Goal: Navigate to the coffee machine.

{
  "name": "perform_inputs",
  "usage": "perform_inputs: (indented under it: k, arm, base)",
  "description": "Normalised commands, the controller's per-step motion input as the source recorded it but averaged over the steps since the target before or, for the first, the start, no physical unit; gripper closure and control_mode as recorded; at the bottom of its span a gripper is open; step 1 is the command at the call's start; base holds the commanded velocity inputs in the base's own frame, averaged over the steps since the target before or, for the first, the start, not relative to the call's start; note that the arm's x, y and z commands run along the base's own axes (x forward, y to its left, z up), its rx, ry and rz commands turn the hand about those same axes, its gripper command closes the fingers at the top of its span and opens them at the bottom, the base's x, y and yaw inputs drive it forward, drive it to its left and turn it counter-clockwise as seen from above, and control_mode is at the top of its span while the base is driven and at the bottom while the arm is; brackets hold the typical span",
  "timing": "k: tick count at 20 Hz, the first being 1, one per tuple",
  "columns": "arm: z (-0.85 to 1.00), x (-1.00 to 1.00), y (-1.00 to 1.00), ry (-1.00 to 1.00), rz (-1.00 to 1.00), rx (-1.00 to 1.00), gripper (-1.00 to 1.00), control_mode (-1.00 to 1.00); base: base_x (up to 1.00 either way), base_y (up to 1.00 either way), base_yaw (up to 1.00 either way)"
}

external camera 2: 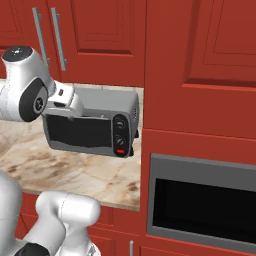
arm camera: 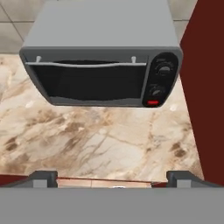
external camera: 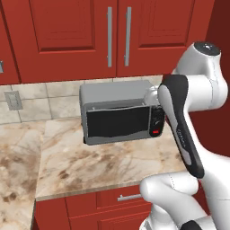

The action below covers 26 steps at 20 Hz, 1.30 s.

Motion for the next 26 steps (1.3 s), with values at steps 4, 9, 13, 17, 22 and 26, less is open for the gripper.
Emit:
perform_inputs:
  k: [4,9,13,17,22,26]
  arm:
    - [0.02,-0.14,0.00,0.06,0.00,0.03,-1.00,1.00]
    - [0.00,0.00,0.00,0.00,0.00,0.00,-1.00,1.00]
    - [0.00,0.00,0.00,0.00,0.00,0.00,-1.00,1.00]
    - [0.00,0.00,0.00,0.00,0.00,0.00,-1.00,1.00]
    - [0.00,0.00,0.00,0.00,0.00,0.00,-1.00,1.00]
    - [0.00,0.00,0.00,0.00,0.00,0.00,-1.00,1.00]
  base:
    - [-0.11,0.00,0.00]
    - [-0.83,-0.02,0.02]
    - [-1.00,-0.12,0.39]
    - [-1.00,-0.06,0.71]
    - [-0.90,0.00,0.85]
    - [-0.82,0.00,0.90]
